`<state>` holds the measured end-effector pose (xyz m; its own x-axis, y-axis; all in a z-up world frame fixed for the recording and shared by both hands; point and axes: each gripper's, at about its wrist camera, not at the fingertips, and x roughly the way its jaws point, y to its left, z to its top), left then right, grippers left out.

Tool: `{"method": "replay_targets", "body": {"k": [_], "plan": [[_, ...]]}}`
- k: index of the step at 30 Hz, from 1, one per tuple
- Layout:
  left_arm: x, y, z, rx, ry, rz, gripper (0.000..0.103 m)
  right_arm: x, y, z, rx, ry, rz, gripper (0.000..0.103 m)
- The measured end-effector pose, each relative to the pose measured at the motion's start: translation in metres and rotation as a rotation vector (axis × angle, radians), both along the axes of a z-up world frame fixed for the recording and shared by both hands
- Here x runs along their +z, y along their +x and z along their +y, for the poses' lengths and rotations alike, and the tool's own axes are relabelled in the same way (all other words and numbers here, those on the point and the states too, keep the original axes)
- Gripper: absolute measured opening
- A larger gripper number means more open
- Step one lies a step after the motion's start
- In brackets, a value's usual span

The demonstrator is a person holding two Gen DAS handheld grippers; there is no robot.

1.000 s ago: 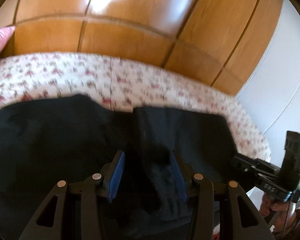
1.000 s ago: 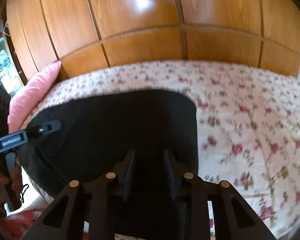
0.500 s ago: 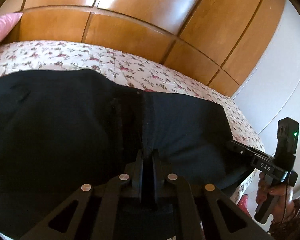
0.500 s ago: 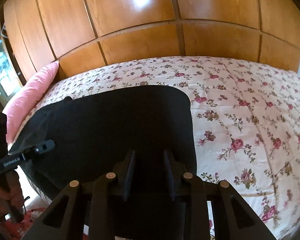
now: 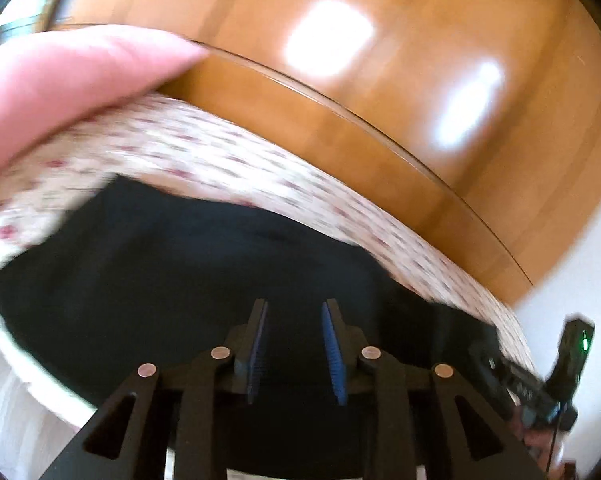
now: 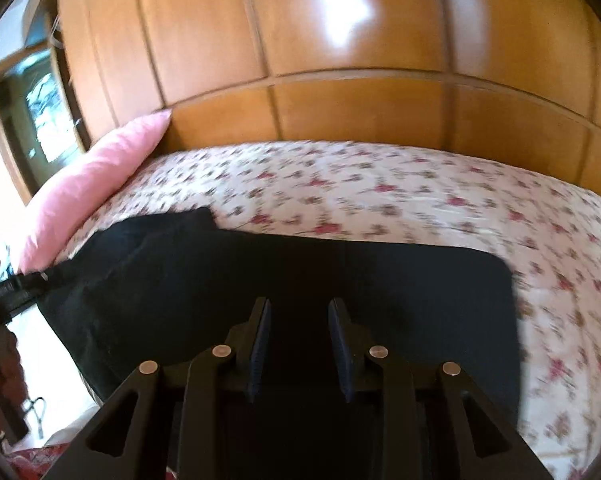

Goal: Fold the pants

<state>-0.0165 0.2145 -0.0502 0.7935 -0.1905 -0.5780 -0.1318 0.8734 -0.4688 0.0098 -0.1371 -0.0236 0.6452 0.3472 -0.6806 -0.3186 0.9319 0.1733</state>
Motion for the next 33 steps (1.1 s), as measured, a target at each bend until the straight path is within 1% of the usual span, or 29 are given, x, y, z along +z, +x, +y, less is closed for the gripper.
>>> {"method": "replay_targets", "body": {"k": [1,3,5,8,9,10,12,14,15,17,18,19,21,22,23,24,25,26,28,30,31,32,33], "plan": [[-0.001,-0.004,0.016,0.06,-0.003,0.01,0.031,-0.001,0.002,0.007,0.009,-0.004,0.006,0.031],[-0.005,-0.012,0.042,0.15,-0.002,0.035,0.032,-0.008,0.007,0.03,0.045,-0.024,0.022,0.033],[-0.009,-0.023,0.064,0.235,-0.004,0.058,0.032,-0.015,0.008,0.054,0.091,-0.072,0.024,0.033],[-0.019,-0.04,0.092,0.359,-0.005,0.095,0.033,-0.02,0.001,0.077,0.108,-0.18,-0.022,0.033],[-0.023,-0.046,0.099,0.385,-0.016,0.104,0.033,-0.02,0.0,0.079,0.109,-0.194,-0.031,0.033],[-0.029,-0.051,0.105,0.409,-0.038,0.116,0.033,-0.02,-0.001,0.078,0.109,-0.185,-0.028,0.033],[-0.04,-0.053,0.113,0.417,-0.094,0.129,0.033,-0.016,-0.001,0.067,0.095,-0.108,0.005,0.033],[-0.045,-0.055,0.114,0.422,-0.14,0.12,0.033,-0.013,-0.004,0.056,0.079,-0.043,0.024,0.033],[-0.045,-0.058,0.114,0.427,-0.148,0.113,0.033,-0.01,-0.008,0.05,0.068,-0.009,0.026,0.033],[-0.041,-0.064,0.114,0.435,-0.149,0.096,0.033,-0.008,-0.017,0.044,0.062,0.027,0.023,0.033],[-0.039,-0.069,0.115,0.461,-0.139,0.087,0.036,-0.007,-0.023,0.041,0.065,0.036,0.023,0.033],[-0.036,-0.08,0.118,0.493,-0.129,0.082,0.043,-0.008,-0.026,0.039,0.068,0.036,0.022,0.033],[-0.041,-0.089,0.125,0.562,-0.139,0.083,0.047,-0.009,-0.034,0.033,0.075,0.036,0.022,0.033],[-0.047,-0.091,0.13,0.568,-0.187,0.084,0.047,-0.009,-0.035,0.029,0.076,0.041,0.026,0.033],[-0.053,-0.089,0.133,0.548,-0.239,0.099,0.047,-0.011,-0.037,0.025,0.077,0.049,0.037,0.033],[-0.061,-0.086,0.138,0.523,-0.298,0.125,0.047,-0.011,-0.038,0.022,0.079,0.054,0.042,0.032],[-0.07,-0.083,0.141,0.499,-0.375,0.133,0.046,-0.01,-0.039,0.019,0.079,0.058,0.043,0.032],[-0.074,-0.082,0.142,0.485,-0.418,0.121,0.046,-0.01,-0.039,0.017,0.08,0.061,0.043,0.032],[-0.08,-0.082,0.141,0.452,-0.48,0.098,0.046,-0.008,-0.04,0.014,0.081,0.054,0.044,0.032],[-0.082,-0.081,0.142,0.426,-0.515,0.089,0.046,-0.006,-0.042,0.012,0.077,0.057,0.042,0.032],[-0.083,-0.082,0.143,0.412,-0.553,0.073,0.046,-0.006,-0.043,0.01,0.075,0.06,0.043,0.032],[-0.085,-0.084,0.144,0.406,-0.586,0.061,0.046,-0.005,-0.044,0.008,0.069,0.063,0.042,0.032],[-0.086,-0.087,0.145,0.411,-0.603,0.053,0.046,-0.003,-0.045,0.006,0.064,0.065,0.04,0.032]]}}
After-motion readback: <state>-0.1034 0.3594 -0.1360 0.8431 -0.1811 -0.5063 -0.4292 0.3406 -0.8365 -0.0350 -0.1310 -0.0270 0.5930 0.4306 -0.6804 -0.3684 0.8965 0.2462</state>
